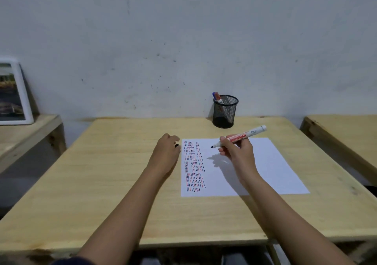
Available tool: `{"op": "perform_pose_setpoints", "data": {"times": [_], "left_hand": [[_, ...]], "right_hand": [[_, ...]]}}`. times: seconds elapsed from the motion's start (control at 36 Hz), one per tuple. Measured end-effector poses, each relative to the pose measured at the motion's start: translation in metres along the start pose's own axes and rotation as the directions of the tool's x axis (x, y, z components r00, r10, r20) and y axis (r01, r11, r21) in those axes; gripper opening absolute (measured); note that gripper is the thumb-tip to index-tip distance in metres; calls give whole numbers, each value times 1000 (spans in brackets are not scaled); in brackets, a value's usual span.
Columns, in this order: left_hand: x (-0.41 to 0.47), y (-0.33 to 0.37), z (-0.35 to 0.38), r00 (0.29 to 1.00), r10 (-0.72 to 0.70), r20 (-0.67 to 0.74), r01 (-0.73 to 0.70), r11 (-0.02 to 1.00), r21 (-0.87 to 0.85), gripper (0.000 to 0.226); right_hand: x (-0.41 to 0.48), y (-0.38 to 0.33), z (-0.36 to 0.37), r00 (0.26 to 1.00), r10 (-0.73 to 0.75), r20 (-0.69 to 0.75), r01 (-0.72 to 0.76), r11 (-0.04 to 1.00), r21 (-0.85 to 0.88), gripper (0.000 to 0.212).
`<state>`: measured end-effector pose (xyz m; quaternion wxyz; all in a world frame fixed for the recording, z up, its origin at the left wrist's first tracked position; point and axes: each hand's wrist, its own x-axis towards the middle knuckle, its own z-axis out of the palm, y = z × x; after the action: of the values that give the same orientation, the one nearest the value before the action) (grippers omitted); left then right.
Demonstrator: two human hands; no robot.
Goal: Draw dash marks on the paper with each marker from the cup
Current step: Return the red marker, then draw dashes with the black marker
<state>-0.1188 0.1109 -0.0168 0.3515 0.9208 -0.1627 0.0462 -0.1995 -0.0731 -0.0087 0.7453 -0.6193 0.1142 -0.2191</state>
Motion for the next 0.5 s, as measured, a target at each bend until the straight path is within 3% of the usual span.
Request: {"op": "perform_pose_setpoints", "data": {"times": [0.08,0.17,0.22,0.28,0.36,0.5], "left_hand": [[4,-3,3,997,24,-72,-26,1000,-17,20],[2,5,5,988,-63,-140,12,939,-343,12],[0,15,7,975,-187,-123,72,783,-618,14],[-2,23,9,972,-236,-25,115,562,-819,9],[-5,31,9,978,-183,102,155,302,-941,5],[-11,43,12,978,-133,161,187,215,-958,6]], "right_hand": [[4,-2,0,1000,19,10,-20,999,51,20],[8,-5,2,999,28,19,-31,988,150,17],[9,-9,5,1000,21,18,-24,976,217,14],[9,-13,7,1000,5,16,-9,965,261,11],[8,-16,11,1000,-13,13,8,952,307,10],[4,-19,12,999,-43,-3,42,947,318,24]]}}
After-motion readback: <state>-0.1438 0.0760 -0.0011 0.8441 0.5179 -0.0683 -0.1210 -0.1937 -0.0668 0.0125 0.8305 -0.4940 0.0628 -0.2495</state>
